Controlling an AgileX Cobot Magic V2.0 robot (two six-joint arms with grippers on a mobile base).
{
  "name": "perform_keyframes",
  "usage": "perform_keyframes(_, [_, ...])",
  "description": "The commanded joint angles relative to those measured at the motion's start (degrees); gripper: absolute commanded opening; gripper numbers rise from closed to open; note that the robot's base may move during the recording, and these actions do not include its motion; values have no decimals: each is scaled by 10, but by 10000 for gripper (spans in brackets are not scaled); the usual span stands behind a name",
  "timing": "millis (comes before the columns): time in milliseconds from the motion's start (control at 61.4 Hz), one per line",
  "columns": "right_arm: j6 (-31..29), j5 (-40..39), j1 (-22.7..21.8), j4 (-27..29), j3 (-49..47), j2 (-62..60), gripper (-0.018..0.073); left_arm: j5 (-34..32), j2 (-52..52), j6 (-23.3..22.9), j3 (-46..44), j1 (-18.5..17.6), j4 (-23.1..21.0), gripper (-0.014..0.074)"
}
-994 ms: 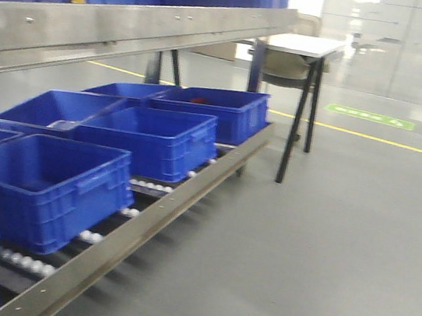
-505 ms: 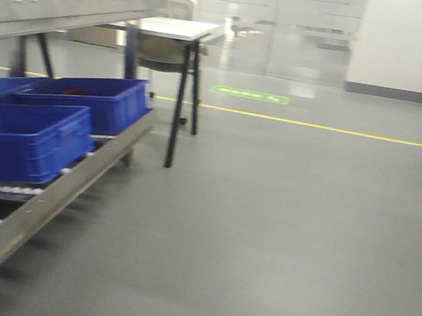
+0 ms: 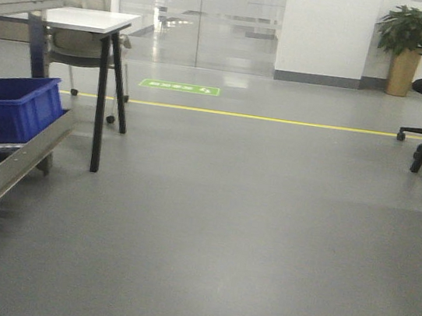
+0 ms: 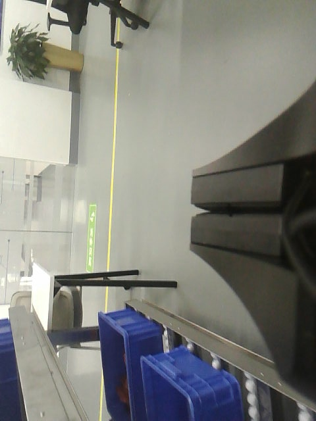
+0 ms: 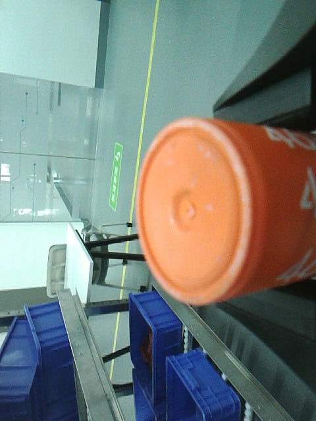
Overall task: Grab orange capacitor from left shelf to right conveyor
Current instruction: 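Drive the base across the room holding the capacitor in the right gripper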
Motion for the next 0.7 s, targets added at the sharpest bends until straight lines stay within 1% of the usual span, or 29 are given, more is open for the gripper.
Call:
perform_keyframes(0, [-1,-51,0,-2,-15,6,109,-48,-6,0,-3,1,-1,-127])
perform_keyframes(684, [-1,-51,0,-2,-15,6,109,-48,-6,0,-3,1,-1,-127])
